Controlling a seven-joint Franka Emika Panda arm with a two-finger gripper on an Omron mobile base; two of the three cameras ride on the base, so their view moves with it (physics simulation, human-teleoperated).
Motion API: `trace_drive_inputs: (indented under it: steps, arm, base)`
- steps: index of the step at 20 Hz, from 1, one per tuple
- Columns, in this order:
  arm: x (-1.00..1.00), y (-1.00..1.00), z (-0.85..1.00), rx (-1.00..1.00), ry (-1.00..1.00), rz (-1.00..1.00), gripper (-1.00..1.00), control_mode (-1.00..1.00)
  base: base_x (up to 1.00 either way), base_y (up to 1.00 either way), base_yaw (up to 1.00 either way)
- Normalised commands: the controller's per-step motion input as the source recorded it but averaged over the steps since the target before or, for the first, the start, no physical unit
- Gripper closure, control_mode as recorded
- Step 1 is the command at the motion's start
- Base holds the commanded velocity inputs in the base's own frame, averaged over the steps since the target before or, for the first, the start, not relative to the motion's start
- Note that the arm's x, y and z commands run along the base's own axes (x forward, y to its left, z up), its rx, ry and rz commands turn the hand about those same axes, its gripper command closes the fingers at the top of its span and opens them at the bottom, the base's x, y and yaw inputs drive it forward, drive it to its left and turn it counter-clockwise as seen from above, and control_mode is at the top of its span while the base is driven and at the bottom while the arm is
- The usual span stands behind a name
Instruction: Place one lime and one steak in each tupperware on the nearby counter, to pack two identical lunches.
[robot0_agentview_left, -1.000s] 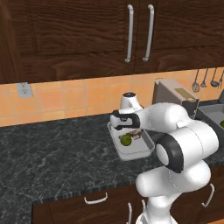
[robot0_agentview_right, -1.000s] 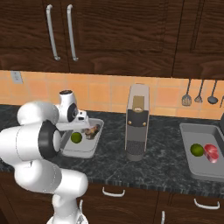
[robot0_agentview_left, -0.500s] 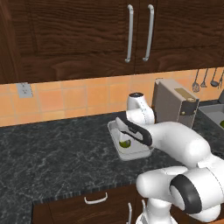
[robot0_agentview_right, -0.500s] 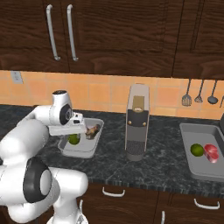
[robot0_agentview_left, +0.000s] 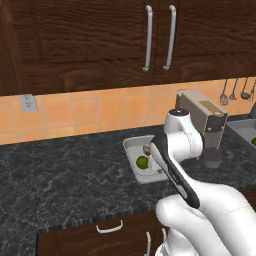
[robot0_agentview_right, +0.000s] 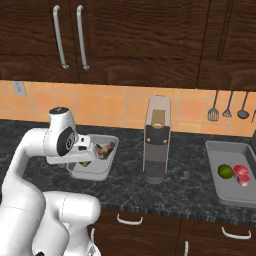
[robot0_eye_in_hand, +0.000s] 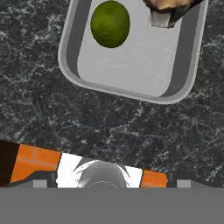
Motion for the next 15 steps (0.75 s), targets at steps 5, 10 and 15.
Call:
trace_drive_inputs:
  steps: [5,10,15]
  arm:
    - [-0.61,-0.21,0.62,0.09,-0.15,0.00,-1.00,-1.00]
    - [-0.25,-0.17,0.75,0.07,-0.06,0.00,-1.00,-1.00]
    - [-0.08,-0.06,0.89,0.00,-0.02,0.00,-1.00,-1.00]
  base:
    - [0.00,0.00,0.00]
    - [0.00,0.00,0.00]
    - [0.00,0.00,0.00]
